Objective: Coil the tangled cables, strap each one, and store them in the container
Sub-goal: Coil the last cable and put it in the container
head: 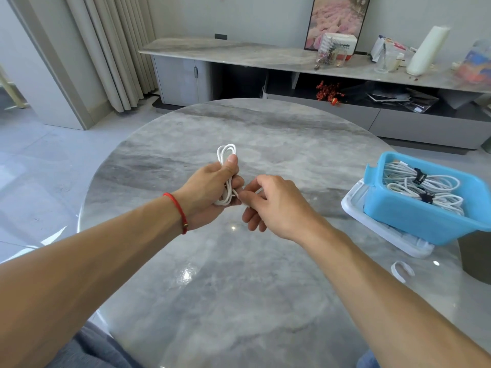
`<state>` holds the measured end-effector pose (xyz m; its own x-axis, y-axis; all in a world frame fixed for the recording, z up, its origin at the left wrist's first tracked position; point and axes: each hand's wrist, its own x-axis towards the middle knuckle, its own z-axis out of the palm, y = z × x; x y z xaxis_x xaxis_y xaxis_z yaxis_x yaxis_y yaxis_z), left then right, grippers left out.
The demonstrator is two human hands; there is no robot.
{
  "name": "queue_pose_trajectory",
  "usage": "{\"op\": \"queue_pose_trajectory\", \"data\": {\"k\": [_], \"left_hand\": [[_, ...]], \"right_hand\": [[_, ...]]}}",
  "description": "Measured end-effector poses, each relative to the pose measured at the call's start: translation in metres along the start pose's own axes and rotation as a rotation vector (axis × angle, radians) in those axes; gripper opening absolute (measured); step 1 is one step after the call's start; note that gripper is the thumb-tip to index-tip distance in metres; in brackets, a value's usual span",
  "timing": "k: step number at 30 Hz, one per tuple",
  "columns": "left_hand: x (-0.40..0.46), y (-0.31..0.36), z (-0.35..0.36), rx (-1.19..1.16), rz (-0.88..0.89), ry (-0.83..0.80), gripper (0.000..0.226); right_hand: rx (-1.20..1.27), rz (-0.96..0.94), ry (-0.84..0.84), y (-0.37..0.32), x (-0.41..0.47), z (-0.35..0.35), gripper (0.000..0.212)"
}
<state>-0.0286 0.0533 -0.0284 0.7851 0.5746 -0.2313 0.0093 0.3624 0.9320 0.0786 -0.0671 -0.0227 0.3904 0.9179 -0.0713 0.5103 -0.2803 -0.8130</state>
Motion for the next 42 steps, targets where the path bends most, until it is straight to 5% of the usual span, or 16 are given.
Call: {"op": "queue_pose_trajectory", "data": {"k": [3, 6, 9, 11, 14, 19, 23, 27, 31, 38, 42], "left_hand": [[-0.001, 0.0, 0.001, -0.066, 0.02, -0.017, 0.031], [-0.001, 0.0, 0.005, -0.023, 0.034, -0.02, 0.031], [-0.003, -0.002, 0.01, 0.059, 0.015, -0.028, 0.03], [-0.007, -0.002, 0.013, 0.106, -0.011, -0.096, 0.03], [-0.012, -0.002, 0.022, 0.177, -0.02, -0.241, 0.029], [-0.018, 0.003, 0.028, 0.2, -0.066, -0.402, 0.024], [-0.021, 0.004, 0.025, 0.428, -0.068, -0.491, 0.029], [-0.023, 0.001, 0.037, 0.682, -0.053, -0.467, 0.03], [-0.023, -0.002, 0.062, 1.038, 0.145, -0.273, 0.038], [-0.021, -0.024, 0.097, 1.813, 0.906, -0.088, 0.047], [-0.019, -0.04, 0.12, 1.847, 0.957, -0.05, 0.047]], "right_hand": [[0.168, 0.013, 0.001, -0.004, -0.001, 0.004, 0.015], [0.07, -0.016, -0.01, -0.006, -0.001, 0.001, 0.018], [-0.139, -0.045, 0.147, -0.004, 0.002, -0.016, 0.024], [-0.014, -0.015, 0.214, -0.004, 0.005, -0.029, 0.021], [0.312, 0.002, 0.066, -0.004, 0.005, -0.041, 0.02], [0.505, -0.038, -0.086, 0.004, 0.0, -0.062, 0.028], [0.452, -0.009, -0.149, 0.009, -0.015, -0.069, 0.021], [0.427, 0.08, -0.024, 0.015, -0.031, -0.069, 0.016], [0.639, 0.221, 0.143, 0.021, -0.047, -0.077, 0.014], [1.001, 0.505, 0.287, 0.041, -0.07, -0.105, 0.021], [1.113, 0.587, 0.365, 0.06, -0.08, -0.122, 0.012]]}}
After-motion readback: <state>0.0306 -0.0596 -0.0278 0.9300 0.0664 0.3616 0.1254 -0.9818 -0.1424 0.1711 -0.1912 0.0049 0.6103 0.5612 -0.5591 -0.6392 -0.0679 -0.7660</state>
